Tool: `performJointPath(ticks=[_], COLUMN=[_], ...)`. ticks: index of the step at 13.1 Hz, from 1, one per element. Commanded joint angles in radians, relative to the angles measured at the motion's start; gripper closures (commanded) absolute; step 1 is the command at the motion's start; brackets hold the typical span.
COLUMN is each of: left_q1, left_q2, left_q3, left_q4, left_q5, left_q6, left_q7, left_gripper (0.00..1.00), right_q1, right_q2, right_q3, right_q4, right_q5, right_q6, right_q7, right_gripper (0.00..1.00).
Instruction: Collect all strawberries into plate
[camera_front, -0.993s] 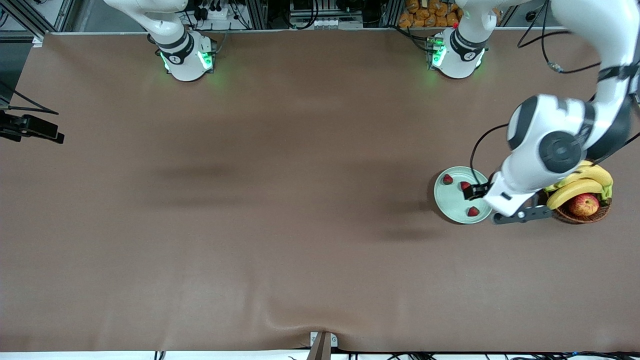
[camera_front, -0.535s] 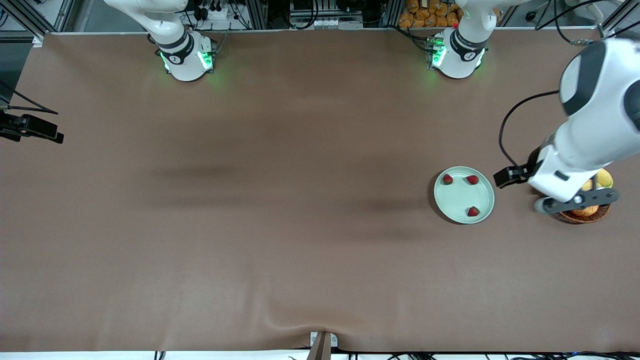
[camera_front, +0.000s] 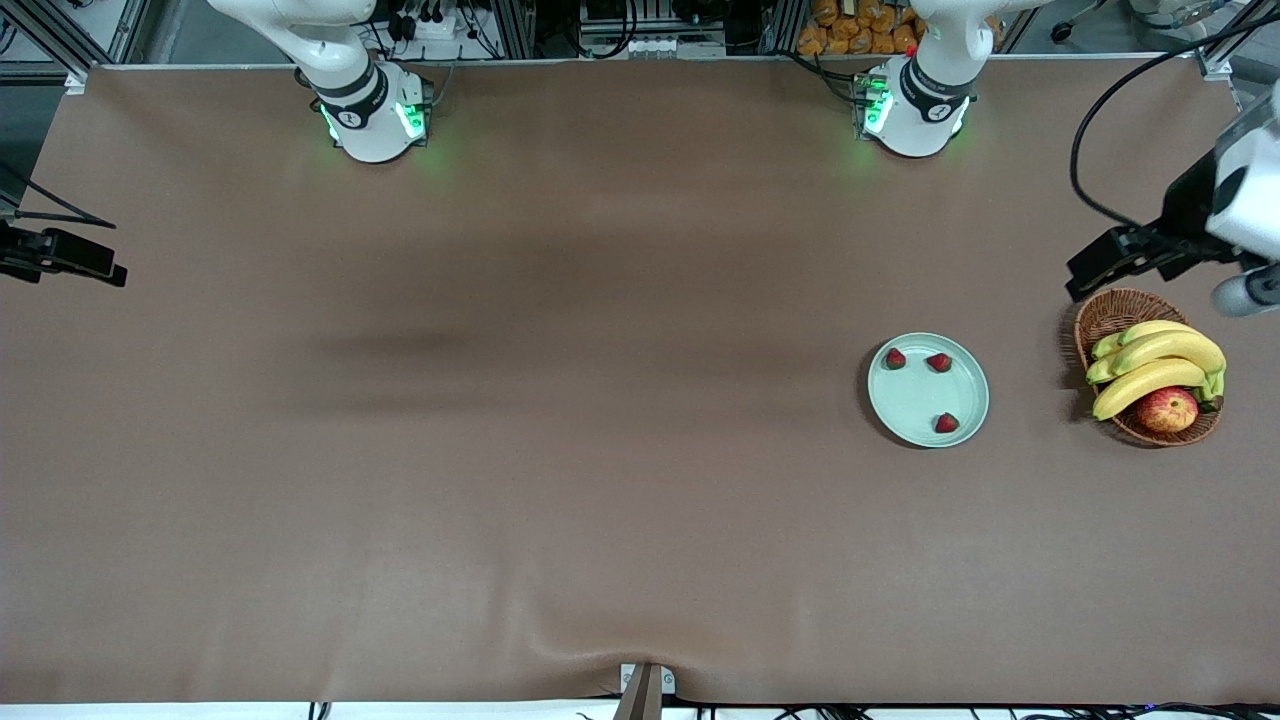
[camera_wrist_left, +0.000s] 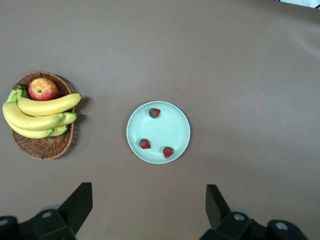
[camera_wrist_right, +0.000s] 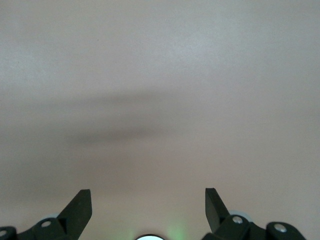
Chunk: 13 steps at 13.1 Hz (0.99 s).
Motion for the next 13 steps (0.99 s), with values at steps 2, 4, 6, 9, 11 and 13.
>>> performJointPath(ticks=[2, 4, 6, 9, 11, 13], left_q1=[0.002, -0.009, -0.082, -0.170, -0.229, -0.263], left_q2=[-0.033, -0.040, -0.060, -0.096, -0.110, -0.110], left_q3=[-0.003, 0.002, 0.115, 0.244, 0.320, 0.359], left_q4=[-0.018, -0.019, -0.030, -0.071, -0.090, -0.088], left_q5=[-0.025, -0.021, -0.027, -0.076, -0.079, -0.075], left_q6=[-0.020, -0.028, -0.034, -0.059, -0.059, -0.060], left_q7=[0.018, 0.026, 0.137, 0.204, 0.242, 0.273], left_gripper=[0.00, 0.00, 0.00, 0.00, 0.00, 0.00], right_q1=[-0.015, -0.017, -0.015, -0.015, -0.015, -0.014], right_q2=[-0.006, -0.006, -0.005, -0.005, -0.005, -0.005], right_q3=[0.012, 0.012, 0.012, 0.012, 0.012, 0.012], right_q4=[0.017, 0.017, 0.017, 0.019, 0.017, 0.017], right_q5=[-0.016, -0.014, -0.014, -0.013, -0.013, -0.013], right_q6=[-0.011, -0.011, -0.011, -0.011, -0.011, -0.009], right_q7=[0.000, -0.003, 0.000, -0.005, -0.005, -0.005], right_gripper=[0.00, 0.00, 0.00, 0.00, 0.00, 0.00])
